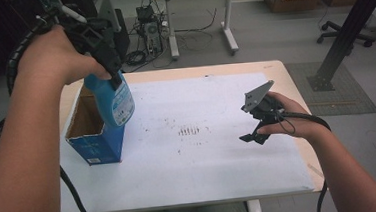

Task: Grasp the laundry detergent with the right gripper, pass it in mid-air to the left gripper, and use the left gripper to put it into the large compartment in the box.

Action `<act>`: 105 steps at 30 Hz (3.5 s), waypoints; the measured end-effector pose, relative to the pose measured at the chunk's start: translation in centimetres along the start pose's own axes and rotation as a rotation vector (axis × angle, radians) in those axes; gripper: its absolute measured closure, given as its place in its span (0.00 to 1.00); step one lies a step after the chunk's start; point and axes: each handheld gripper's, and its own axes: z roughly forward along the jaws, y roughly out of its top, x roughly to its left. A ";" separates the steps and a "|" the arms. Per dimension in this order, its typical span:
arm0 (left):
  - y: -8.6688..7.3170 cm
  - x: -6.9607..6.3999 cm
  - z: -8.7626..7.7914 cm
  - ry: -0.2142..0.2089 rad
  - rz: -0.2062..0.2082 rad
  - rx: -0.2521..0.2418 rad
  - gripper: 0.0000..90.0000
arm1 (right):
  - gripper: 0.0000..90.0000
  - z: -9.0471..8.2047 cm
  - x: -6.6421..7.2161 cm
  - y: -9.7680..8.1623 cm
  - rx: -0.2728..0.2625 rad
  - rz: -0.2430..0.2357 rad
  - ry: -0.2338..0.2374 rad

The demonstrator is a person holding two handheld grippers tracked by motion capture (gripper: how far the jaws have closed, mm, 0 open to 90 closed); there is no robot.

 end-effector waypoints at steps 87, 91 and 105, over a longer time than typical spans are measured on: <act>-0.8 11.3 10.1 -0.004 -0.449 0.070 0.43 | 0.03 1.0 -0.1 -1.4 0.038 0.034 0.025; -0.8 11.5 11.2 -0.004 -0.451 0.077 0.43 | 0.03 1.0 0.0 -1.3 0.038 0.033 0.025; -1.2 11.7 14.3 -0.010 -0.460 0.095 0.43 | 0.03 1.3 0.1 -1.2 0.037 0.034 0.031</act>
